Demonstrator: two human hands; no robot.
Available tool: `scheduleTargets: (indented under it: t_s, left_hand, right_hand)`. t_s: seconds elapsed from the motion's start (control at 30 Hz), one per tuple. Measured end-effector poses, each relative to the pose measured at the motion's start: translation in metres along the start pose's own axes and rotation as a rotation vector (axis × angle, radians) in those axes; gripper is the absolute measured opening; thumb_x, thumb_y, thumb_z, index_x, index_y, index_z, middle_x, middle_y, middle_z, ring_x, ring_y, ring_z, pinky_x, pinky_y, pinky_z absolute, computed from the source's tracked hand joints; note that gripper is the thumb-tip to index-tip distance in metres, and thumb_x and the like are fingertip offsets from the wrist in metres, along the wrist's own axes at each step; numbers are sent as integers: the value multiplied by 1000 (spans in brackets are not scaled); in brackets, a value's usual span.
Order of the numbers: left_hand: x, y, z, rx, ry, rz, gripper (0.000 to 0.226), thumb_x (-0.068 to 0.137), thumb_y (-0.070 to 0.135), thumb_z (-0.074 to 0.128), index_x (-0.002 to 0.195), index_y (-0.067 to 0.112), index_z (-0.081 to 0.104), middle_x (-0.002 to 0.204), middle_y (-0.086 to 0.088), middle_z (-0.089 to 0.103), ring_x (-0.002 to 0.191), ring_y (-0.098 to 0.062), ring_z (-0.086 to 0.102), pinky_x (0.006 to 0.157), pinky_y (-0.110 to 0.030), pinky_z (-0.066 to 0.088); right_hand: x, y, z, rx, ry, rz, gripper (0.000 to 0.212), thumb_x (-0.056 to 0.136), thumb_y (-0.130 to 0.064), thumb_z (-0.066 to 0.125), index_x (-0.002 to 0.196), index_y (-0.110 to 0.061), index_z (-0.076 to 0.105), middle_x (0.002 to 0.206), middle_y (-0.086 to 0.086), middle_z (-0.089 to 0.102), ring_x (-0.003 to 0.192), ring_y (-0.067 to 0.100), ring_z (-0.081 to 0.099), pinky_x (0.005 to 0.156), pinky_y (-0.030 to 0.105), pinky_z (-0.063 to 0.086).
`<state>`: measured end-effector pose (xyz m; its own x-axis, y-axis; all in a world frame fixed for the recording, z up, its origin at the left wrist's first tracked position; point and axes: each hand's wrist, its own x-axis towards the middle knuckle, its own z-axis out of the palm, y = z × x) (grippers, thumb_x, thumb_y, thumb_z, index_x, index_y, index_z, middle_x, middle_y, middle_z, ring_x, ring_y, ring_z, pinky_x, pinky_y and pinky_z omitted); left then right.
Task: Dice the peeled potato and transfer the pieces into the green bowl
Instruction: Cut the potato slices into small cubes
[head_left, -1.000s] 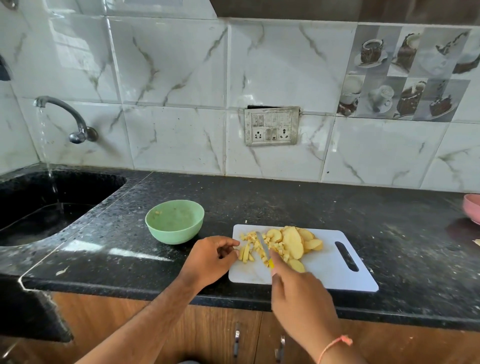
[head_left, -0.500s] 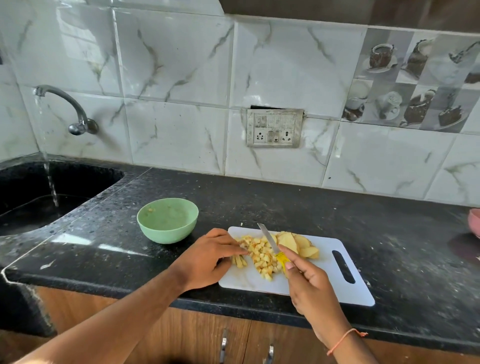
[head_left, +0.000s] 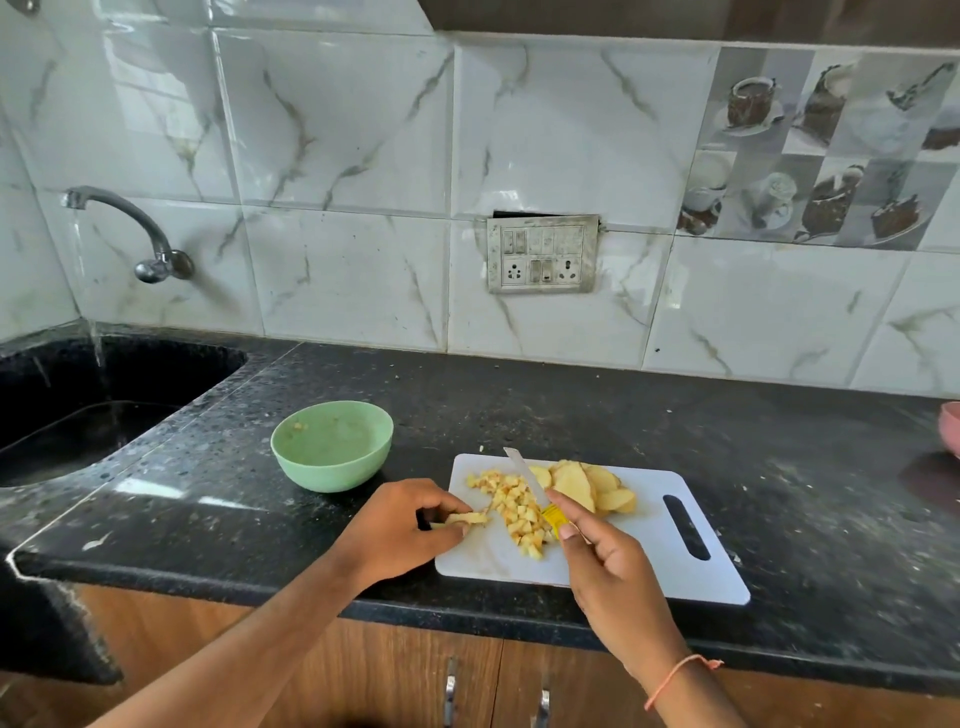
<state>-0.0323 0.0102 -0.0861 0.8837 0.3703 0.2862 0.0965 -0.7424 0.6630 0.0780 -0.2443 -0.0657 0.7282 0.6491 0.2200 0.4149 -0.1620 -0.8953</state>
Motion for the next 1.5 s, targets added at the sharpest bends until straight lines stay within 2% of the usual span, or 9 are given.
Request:
scheduleTargets:
  t_s: [0.1,0.2,0.37,0.47,0.67,0.87,1.13,1.3,1.5]
  left_hand:
    - [-4,2,3,-18,34,-84,27,86,48,84,113,44,79,95,22,69,88,-2,63,73,-18,50]
    - [-6,2,3,-6,71,-88,34,85,51,83,117,45,75,97,18,66,90,-2,62,74,-16,49]
    - [-4,-3,-10,-44,-103,-118,42,88,35,81,126,50,71,103,19,65,96,-5,60,88,-24,53]
    - [-3,-8,-20,-68,-191,-145,50,88,28,78,129,55,67,106,24,65,103,-4,61,97,-27,54]
    - [-3,-7,-20,-112,-137,-115,41,91,26,80,125,49,72,102,21,73,100,-5,66,97,-31,56]
    - [2,-8,-18,-183,-161,-116,39,82,36,91,118,42,78,100,17,78,99,-7,70,97,-32,57]
    - [6,-3,-6,-131,-96,-125,30,80,49,89,108,50,80,93,22,71,81,0,60,73,-17,49]
    - [0,0,-3,-166,-53,-112,27,80,45,90,106,49,81,93,16,72,79,2,59,71,-14,45]
    - [-2,-1,-2,-121,-16,-89,27,80,53,87,107,50,80,91,15,70,78,-1,61,67,-16,47]
  right_hand:
    - [-2,3,9,-133,25,-73,40,108,-35,48,140,-58,49,68,-3,67,48,7,40,48,23,34]
    - [-6,6,17,-248,24,-138,43,108,-36,48,139,-64,43,61,-8,60,53,13,52,45,24,34]
    - [-7,15,21,-417,32,-207,46,105,-47,46,131,-81,30,61,-9,62,62,18,61,44,35,46]
    - [-7,15,23,-445,50,-231,43,104,-50,46,132,-78,29,60,-12,60,65,14,62,44,33,48]
    - [-8,11,23,-459,54,-216,44,100,-55,40,143,-66,37,59,-11,59,66,13,61,44,26,43]
    - [-6,14,23,-464,68,-239,44,103,-52,44,133,-82,28,62,-12,62,62,15,61,44,36,45]
    - [-8,5,25,-470,66,-210,42,102,-52,43,136,-74,35,63,-12,61,61,17,60,43,34,42]
    - [-11,-6,26,-576,15,-147,42,106,-51,43,146,-63,39,62,-12,59,67,13,61,49,30,49]
    - [-30,-25,28,-802,3,-89,51,107,-47,31,158,-51,22,71,-13,58,66,11,60,57,24,55]
